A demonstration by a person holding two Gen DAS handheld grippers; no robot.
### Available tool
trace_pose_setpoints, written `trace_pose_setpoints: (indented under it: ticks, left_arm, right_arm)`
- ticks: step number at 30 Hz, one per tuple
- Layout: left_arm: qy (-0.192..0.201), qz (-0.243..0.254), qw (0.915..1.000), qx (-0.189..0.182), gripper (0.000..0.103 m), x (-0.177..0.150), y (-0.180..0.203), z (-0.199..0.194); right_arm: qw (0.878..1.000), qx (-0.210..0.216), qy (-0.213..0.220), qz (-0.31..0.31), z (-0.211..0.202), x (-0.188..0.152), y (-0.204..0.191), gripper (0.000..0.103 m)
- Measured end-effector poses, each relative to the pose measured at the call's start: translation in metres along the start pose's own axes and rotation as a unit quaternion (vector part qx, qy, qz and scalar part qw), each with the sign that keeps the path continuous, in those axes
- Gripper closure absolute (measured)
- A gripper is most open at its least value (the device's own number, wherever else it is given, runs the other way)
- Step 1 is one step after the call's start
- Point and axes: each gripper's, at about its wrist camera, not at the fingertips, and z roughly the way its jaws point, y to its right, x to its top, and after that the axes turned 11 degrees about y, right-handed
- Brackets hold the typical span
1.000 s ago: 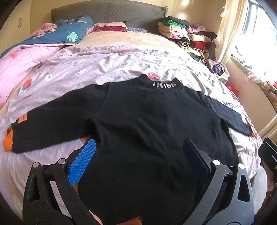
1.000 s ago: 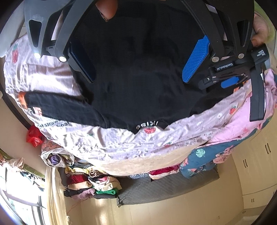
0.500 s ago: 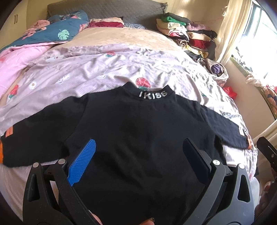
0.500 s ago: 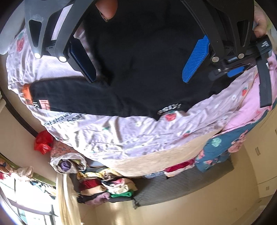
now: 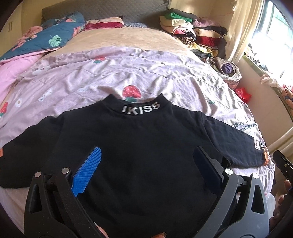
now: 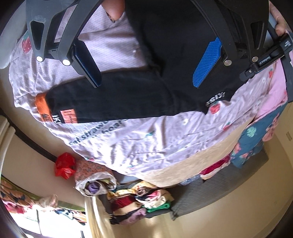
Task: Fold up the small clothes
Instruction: 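Reach the right gripper to the orange sleeve cuff and close on it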
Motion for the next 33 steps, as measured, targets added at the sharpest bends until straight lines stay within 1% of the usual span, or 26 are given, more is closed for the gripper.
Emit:
trace_pose_setpoints:
  ticks: [6, 14, 18, 23, 25, 28, 29, 31, 33]
  left_arm:
    - [-0.014, 0.012, 0.9998, -0.008, 0.008, -0.003, 0.023, 0.021]
    - [-0.031, 0.029, 0.9989, -0.021, 0.008, -0.008, 0.050, 0.043]
    - [-0.035, 0.032, 0.9983, -0.032, 0.008, -0.011, 0.061, 0.051]
    - [-0.043, 0.036, 0.9977, -0.038, 0.008, -0.018, 0.070, 0.063]
    - [-0.047, 0.039, 0.9974, -0.039, 0.008, -0.021, 0.073, 0.068]
    - [-0.052, 0.042, 0.9969, -0.041, 0.008, -0.026, 0.078, 0.075]
    - [-0.055, 0.042, 0.9967, -0.042, 0.008, -0.028, 0.079, 0.078]
    - [-0.060, 0.040, 0.9966, -0.039, 0.008, -0.031, 0.079, 0.082]
    - [-0.062, 0.034, 0.9969, -0.034, 0.008, -0.031, 0.076, 0.085]
  right_arm:
    - [0.999, -0.024, -0.001, 0.031, 0.016, -0.004, 0.034, 0.004]
    - [0.994, -0.055, -0.004, 0.099, 0.033, -0.009, 0.088, 0.004]
    - [0.988, -0.075, -0.018, 0.137, 0.049, -0.014, 0.116, 0.004]
    - [0.980, -0.100, -0.029, 0.172, 0.067, -0.019, 0.146, 0.004]
    - [0.975, -0.118, -0.038, 0.185, 0.075, -0.021, 0.159, 0.004]
    - [0.968, -0.131, -0.045, 0.210, 0.084, -0.025, 0.181, 0.004]
    - [0.965, -0.131, -0.046, 0.221, 0.086, -0.025, 0.187, 0.004]
    - [0.960, -0.117, -0.042, 0.252, 0.090, -0.027, 0.202, 0.004]
    - [0.954, -0.095, -0.018, 0.284, 0.092, -0.026, 0.216, 0.006]
